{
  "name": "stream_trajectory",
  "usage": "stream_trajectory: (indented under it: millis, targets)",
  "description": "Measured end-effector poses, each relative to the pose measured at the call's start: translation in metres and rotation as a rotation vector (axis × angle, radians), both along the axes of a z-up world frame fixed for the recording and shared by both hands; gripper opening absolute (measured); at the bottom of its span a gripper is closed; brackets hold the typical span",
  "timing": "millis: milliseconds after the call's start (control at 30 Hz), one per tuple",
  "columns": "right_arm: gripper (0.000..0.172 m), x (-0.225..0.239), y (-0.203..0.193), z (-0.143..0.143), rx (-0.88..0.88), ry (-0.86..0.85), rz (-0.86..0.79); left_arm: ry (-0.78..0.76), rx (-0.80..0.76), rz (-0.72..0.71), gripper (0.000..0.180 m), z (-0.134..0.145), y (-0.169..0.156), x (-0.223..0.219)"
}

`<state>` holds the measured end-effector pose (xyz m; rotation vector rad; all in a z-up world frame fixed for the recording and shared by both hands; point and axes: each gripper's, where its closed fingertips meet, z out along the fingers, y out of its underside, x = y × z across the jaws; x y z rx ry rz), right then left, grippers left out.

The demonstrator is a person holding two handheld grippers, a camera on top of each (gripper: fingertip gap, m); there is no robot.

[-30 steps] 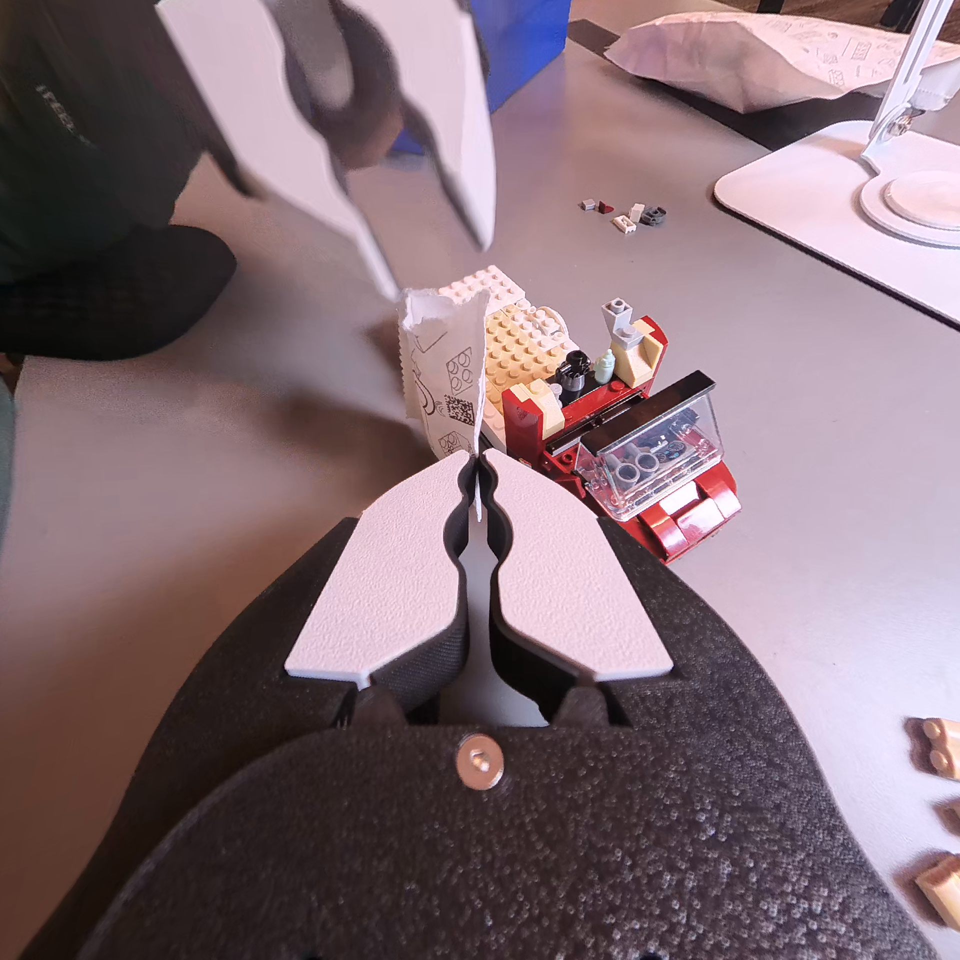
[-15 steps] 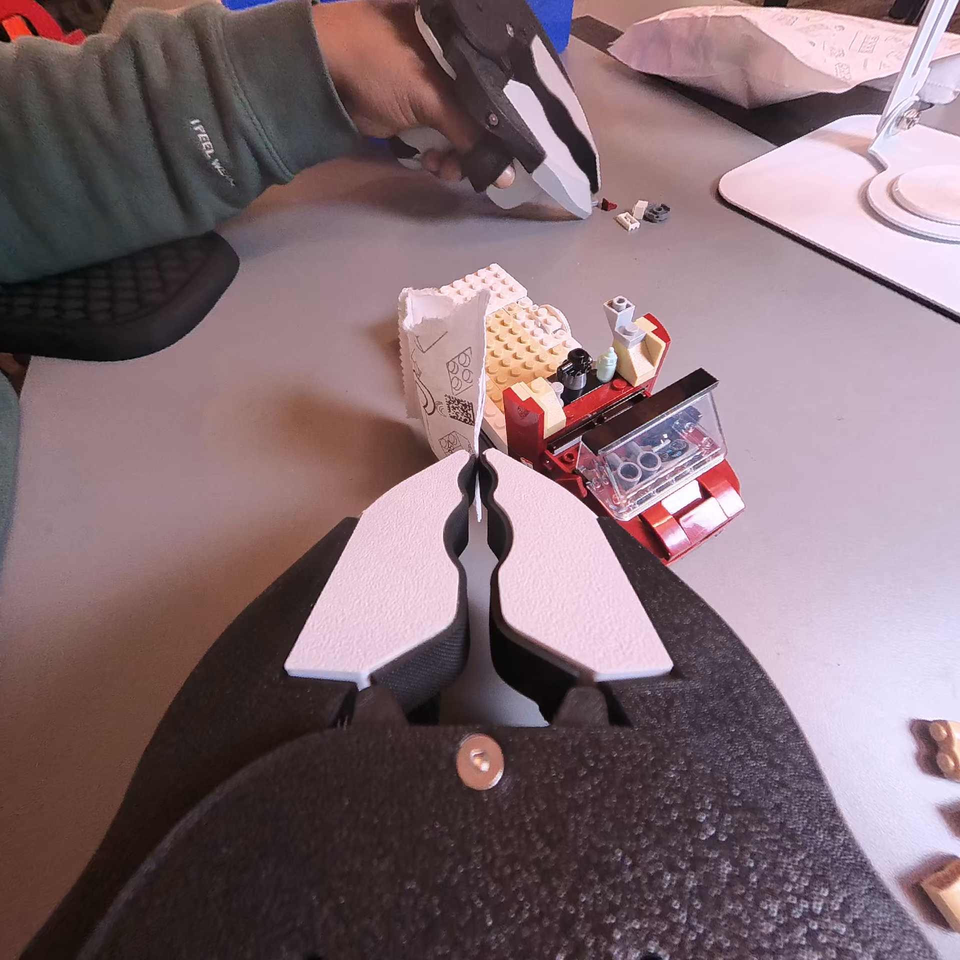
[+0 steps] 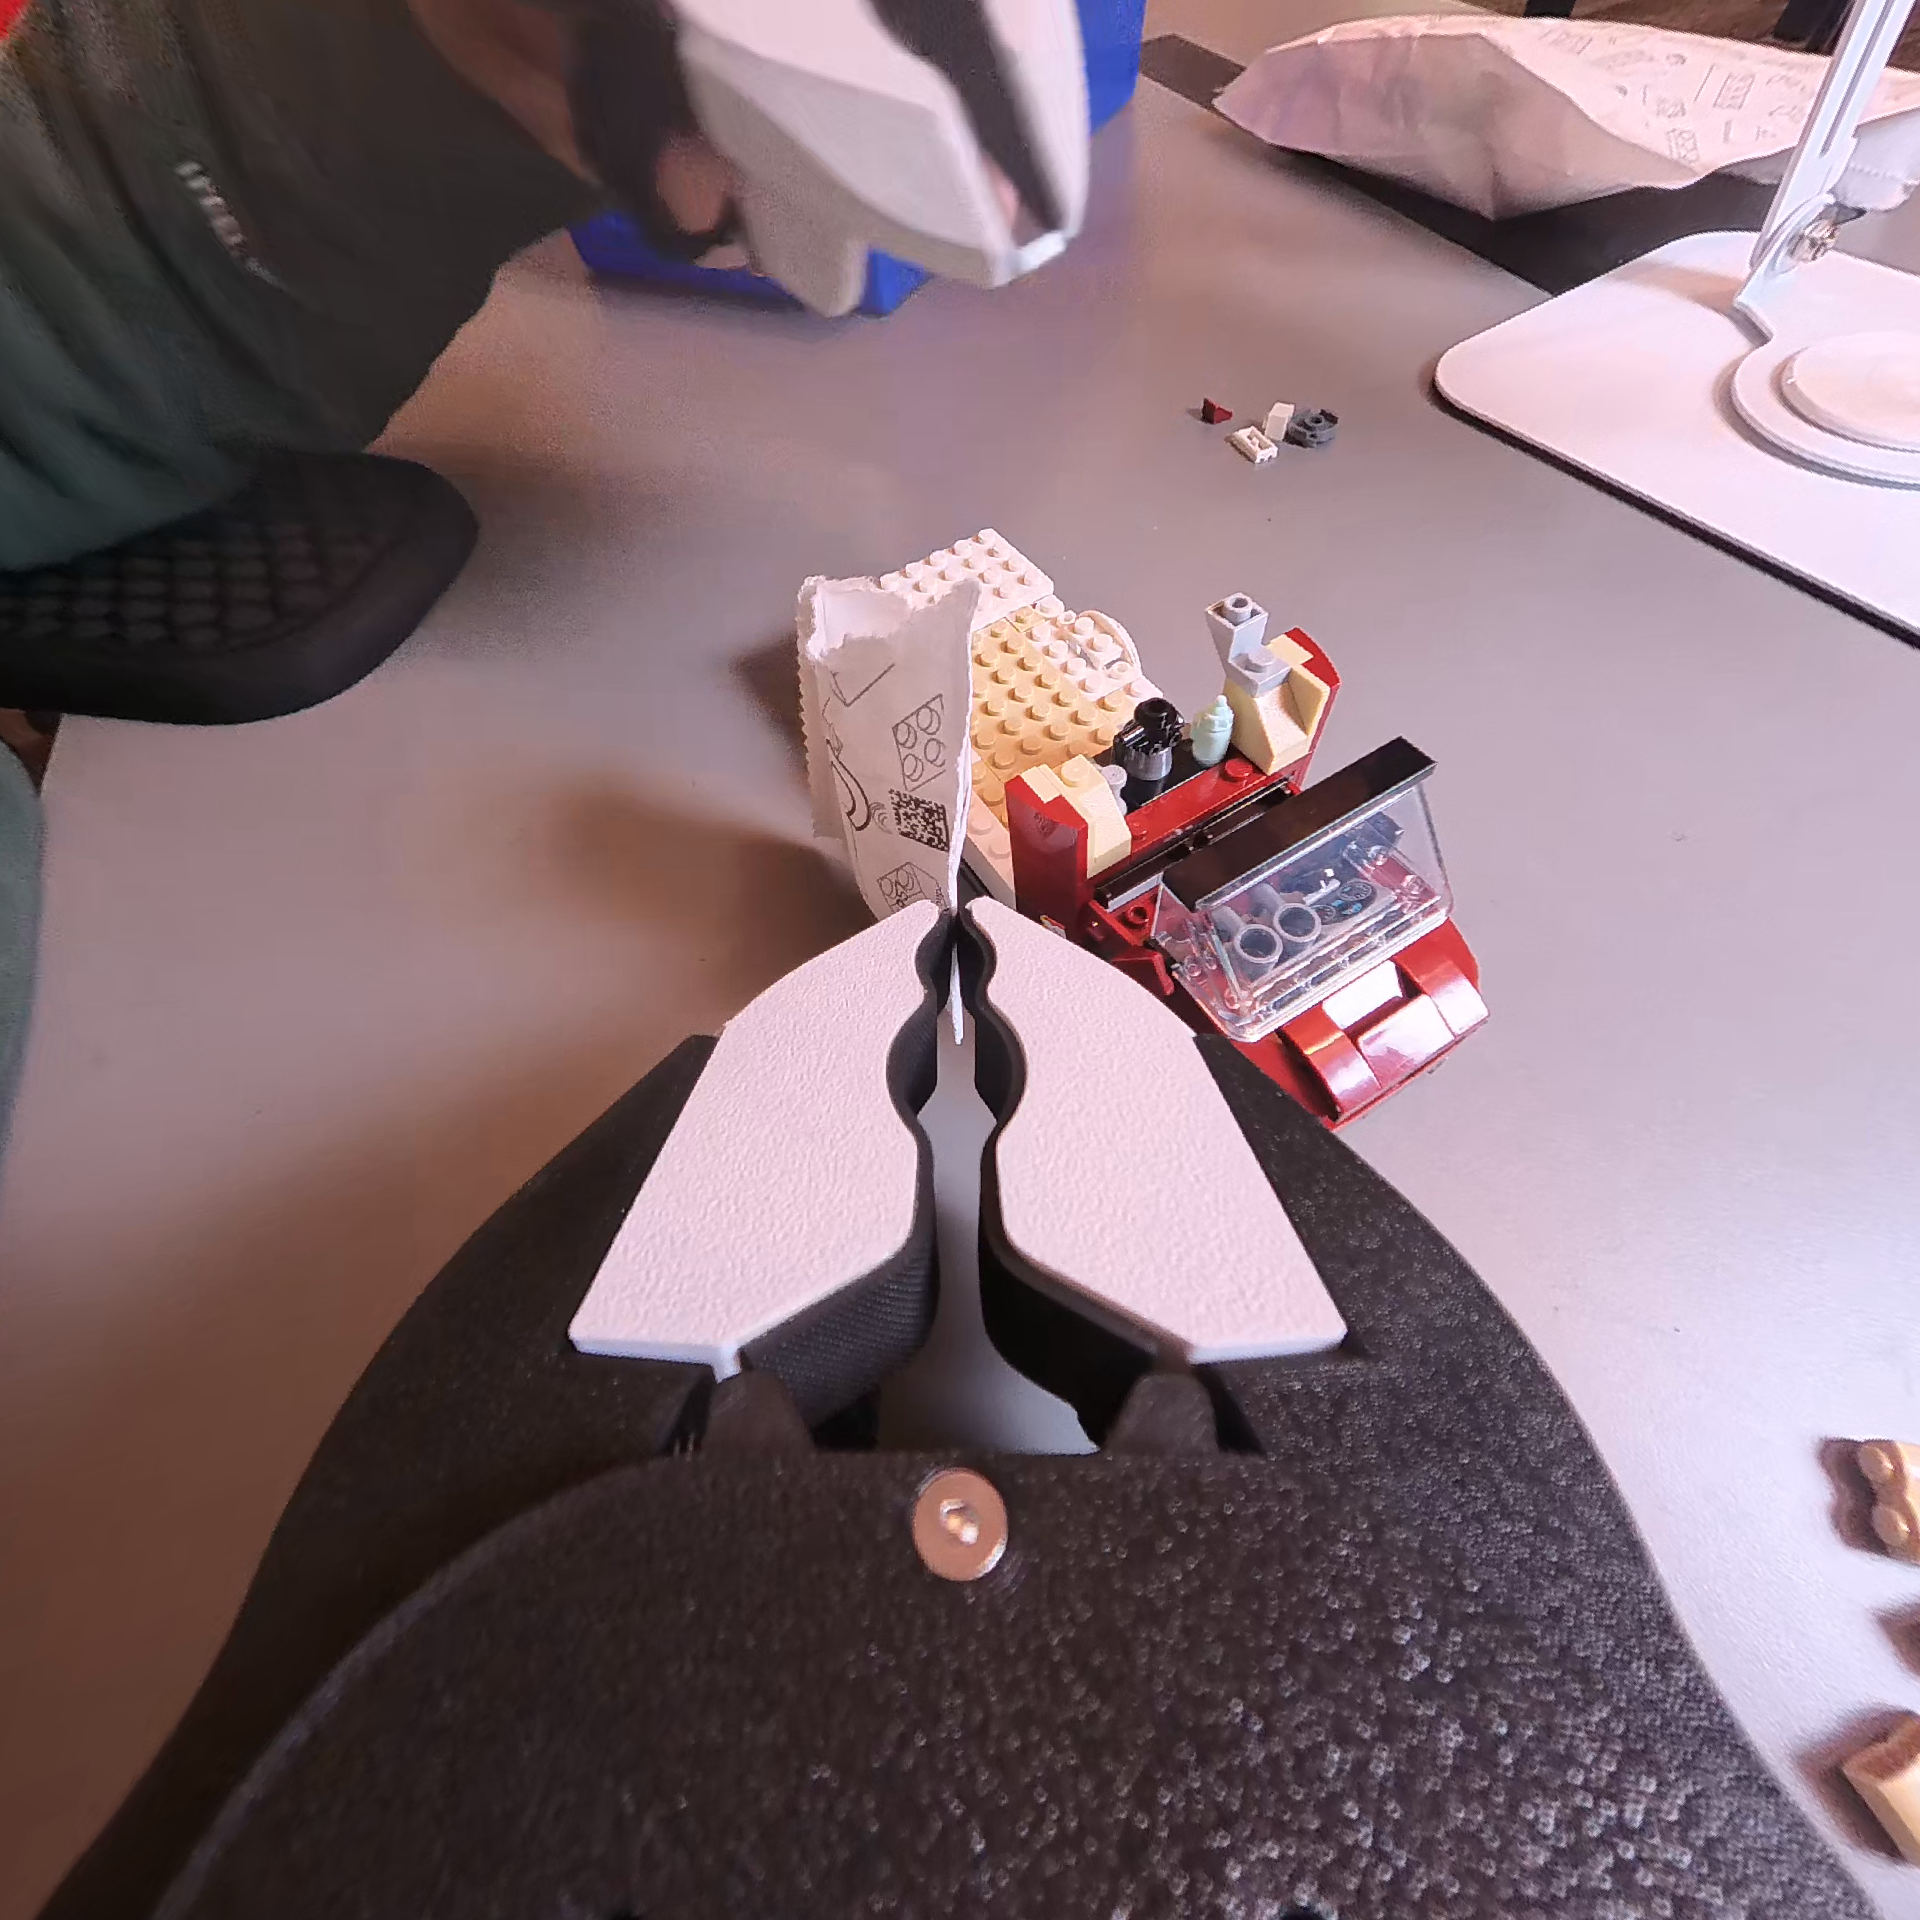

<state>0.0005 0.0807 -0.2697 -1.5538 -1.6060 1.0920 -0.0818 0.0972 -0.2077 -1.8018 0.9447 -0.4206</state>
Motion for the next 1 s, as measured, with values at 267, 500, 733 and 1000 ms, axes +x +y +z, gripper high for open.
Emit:
stream_trajectory:
  millis: [267,500,733,1000]
  targets:
    - [0.0,0.0,0.0,0.001,0.009,0.005,0.0,0.135,-0.015,-0.192,0.017,-0.023,-0.028,0.064]
    - [0.001,0.0,0.0,0.001,0.007,0.005,0.0,0.137,-0.044,-0.206,0.03,-0.026,-0.031,0.059]
    - [0.001,0.0,-0.001,0.0,0.008,0.001,0.003,0.13,-0.172,0.585,0.037,-0.052,0.047,-0.111]
    - [0.001,0.0,-0.001,-0.001,0.006,-0.003,0.006,0.18,-0.304,0.644,0.029,-0.102,0.055,-0.154]
